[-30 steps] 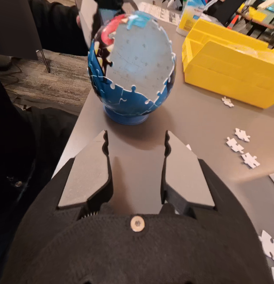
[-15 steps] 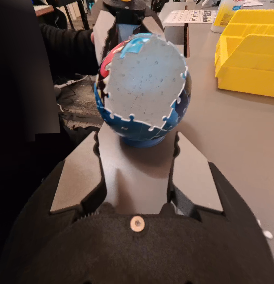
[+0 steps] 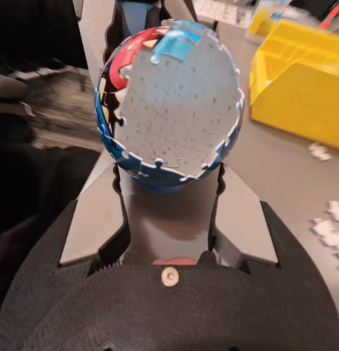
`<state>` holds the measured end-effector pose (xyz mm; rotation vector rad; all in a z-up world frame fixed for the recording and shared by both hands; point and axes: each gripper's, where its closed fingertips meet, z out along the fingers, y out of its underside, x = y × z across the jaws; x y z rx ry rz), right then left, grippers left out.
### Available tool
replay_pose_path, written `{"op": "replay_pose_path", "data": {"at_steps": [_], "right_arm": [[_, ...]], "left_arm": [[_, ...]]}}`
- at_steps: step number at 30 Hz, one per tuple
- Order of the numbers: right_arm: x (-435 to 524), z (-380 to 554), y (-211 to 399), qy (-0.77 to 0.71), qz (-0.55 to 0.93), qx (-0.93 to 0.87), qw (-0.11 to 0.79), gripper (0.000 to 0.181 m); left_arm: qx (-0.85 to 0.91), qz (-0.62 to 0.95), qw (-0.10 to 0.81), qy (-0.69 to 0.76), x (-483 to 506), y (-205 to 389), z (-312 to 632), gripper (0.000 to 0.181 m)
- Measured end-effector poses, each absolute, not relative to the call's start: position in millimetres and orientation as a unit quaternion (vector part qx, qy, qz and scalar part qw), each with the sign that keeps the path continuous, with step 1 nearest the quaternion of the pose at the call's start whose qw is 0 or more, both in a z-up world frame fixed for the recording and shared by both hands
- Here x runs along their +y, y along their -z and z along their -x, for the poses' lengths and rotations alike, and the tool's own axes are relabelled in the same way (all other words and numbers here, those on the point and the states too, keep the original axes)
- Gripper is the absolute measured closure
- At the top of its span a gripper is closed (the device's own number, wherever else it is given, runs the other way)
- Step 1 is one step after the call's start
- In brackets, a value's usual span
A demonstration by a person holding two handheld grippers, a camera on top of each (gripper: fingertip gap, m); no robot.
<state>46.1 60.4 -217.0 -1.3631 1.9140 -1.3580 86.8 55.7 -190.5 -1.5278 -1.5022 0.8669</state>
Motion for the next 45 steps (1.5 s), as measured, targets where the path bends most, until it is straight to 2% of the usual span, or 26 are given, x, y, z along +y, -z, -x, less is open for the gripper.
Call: {"op": "replay_pose_path", "data": {"at_steps": [3,5,7,10,12,14,16,18,20,25,27,30,41,43,45], "right_arm": [[51,-48,215,0.523,0.492,0.681,0.144,0.076],[55,-52,218,0.508,0.494,0.687,0.159,0.074],[63,-53,219,0.491,0.491,0.691,0.2,0.072],[74,-44,206,0.469,0.457,0.697,0.292,0.072],[75,-31,195,0.455,0.429,0.7,0.344,0.086],[64,-16,187,0.438,0.381,0.714,0.391,0.082],[58,-11,183,0.378,0.339,0.719,0.474,0.086],[55,-12,181,0.307,0.302,0.716,0.55,0.079],[50,-19,182,0.275,0.294,0.71,0.577,0.079],[49,-38,182,0.211,0.286,0.713,0.605,0.084],[47,-41,174,0.193,0.265,0.706,0.628,0.074],[41,-41,166,0.182,0.236,0.702,0.646,0.075],[32,-49,157,0.261,0.254,0.716,0.596,0.089],[32,-45,163,0.254,0.25,0.731,0.582,0.099],[27,-37,173,0.231,0.225,0.753,0.574,0.096]], "left_arm": [[-0.546,0.663,0.318,-0.4,45,187,-90,0.073],[-0.519,0.688,0.279,-0.424,39,189,-94,0.075],[-0.52,0.694,0.283,-0.411,39,192,-100,0.076],[-0.567,0.647,0.328,-0.391,39,189,-116,0.085],[-0.609,0.591,0.364,-0.384,36,183,-129,0.092],[-0.652,0.539,0.416,-0.333,43,181,-138,0.093],[-0.685,0.483,0.464,-0.288,48,177,-140,0.094],[-0.696,0.429,0.516,-0.256,54,169,-135,0.092],[-0.713,0.392,0.541,-0.213,60,172,-128,0.086],[-0.74,0.385,0.52,-0.185,63,196,-112,0.084],[-0.745,0.374,0.522,-0.182,63,197,-109,0.081],[-0.749,0.37,0.515,-0.191,58,198,-108,0.083],[-0.689,0.38,0.543,-0.294,15,158,-119,0.109],[-0.704,0.381,0.52,-0.298,7,162,-128,0.107],[-0.725,0.374,0.512,-0.268,11,171,-140,0.1]]}}
